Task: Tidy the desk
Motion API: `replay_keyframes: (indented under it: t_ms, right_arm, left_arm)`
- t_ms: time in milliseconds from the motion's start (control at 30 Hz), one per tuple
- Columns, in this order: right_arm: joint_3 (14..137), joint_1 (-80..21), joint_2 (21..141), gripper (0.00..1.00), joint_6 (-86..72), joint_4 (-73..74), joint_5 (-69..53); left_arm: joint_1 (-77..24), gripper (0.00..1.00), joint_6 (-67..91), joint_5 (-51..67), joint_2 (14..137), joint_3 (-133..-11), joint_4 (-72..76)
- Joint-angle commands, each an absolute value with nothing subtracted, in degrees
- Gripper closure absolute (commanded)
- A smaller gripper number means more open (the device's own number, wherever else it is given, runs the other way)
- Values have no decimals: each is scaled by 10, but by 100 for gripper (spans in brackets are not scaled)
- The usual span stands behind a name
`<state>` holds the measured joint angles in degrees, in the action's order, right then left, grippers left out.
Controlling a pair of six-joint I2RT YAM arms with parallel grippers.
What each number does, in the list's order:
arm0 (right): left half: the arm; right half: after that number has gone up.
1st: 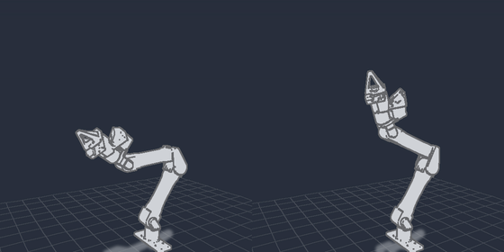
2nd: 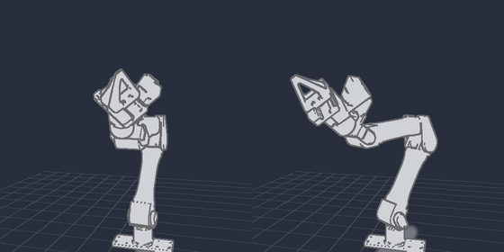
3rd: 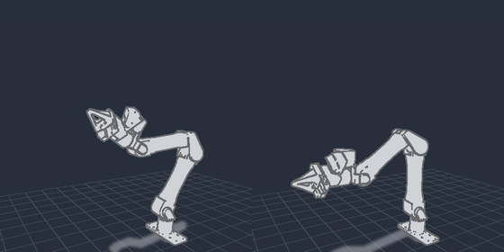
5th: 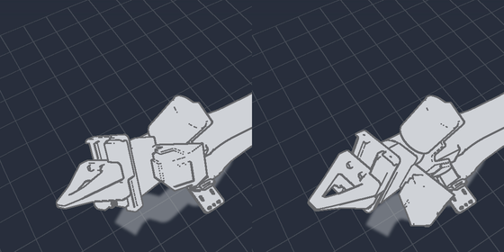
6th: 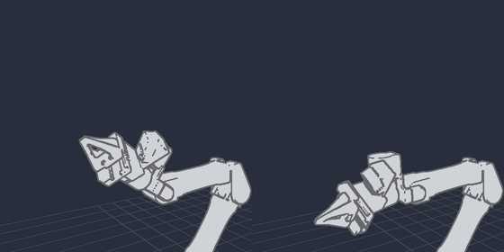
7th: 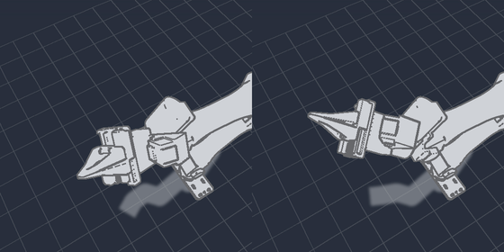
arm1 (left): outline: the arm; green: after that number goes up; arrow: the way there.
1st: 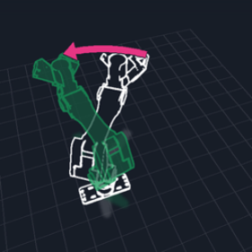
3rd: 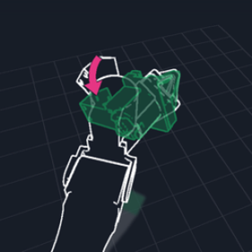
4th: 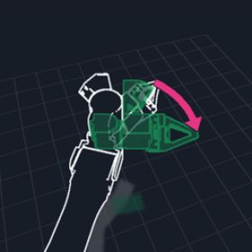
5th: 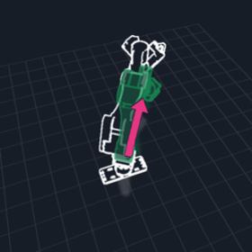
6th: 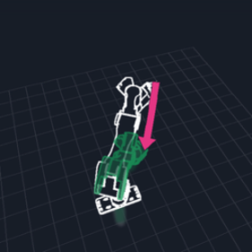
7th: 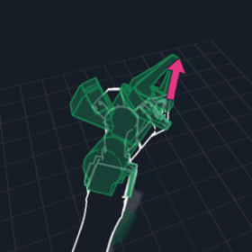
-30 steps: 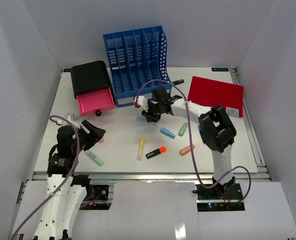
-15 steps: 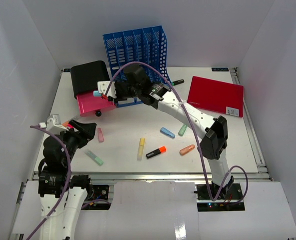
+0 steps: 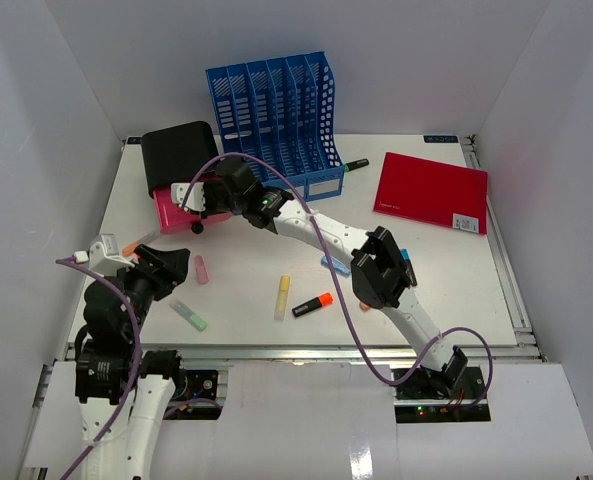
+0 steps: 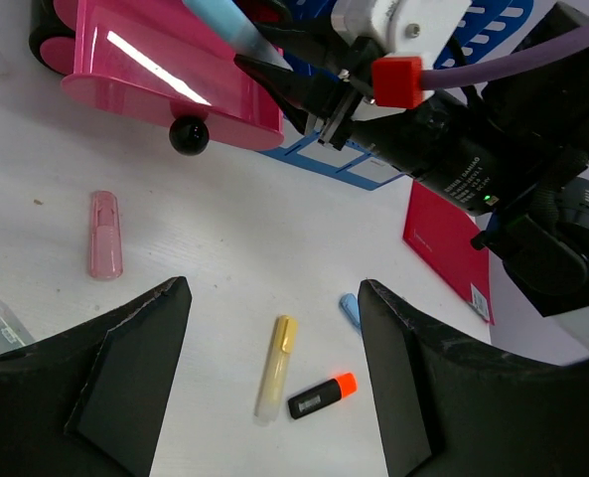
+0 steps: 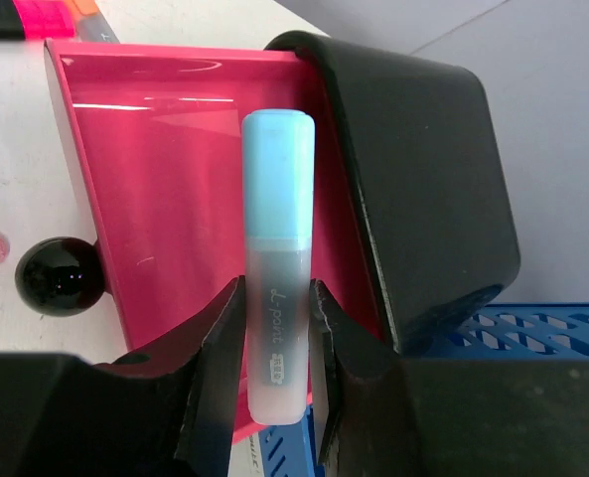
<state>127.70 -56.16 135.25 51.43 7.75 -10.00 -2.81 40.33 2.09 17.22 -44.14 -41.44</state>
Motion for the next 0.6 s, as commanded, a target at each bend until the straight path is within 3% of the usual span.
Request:
replay_keyframes:
  t_ms: [0, 100, 267, 567]
  right_arm:
    - [1278, -563, 1338, 89, 508, -9, -93]
    - [1270, -563, 1345, 80, 512, -15, -89]
    - [1263, -562, 1349, 52, 511, -26, -83]
    - [1270, -552, 1328, 43, 474, -23, -93]
  left_arm:
    - [-29, 21, 394, 25, 166, -446, -426]
    - [-28, 21, 393, 29, 166, -446, -426]
    - [-29, 21, 391, 40, 164, -446, -426]
    - [-29, 21, 380, 75, 157, -447, -418]
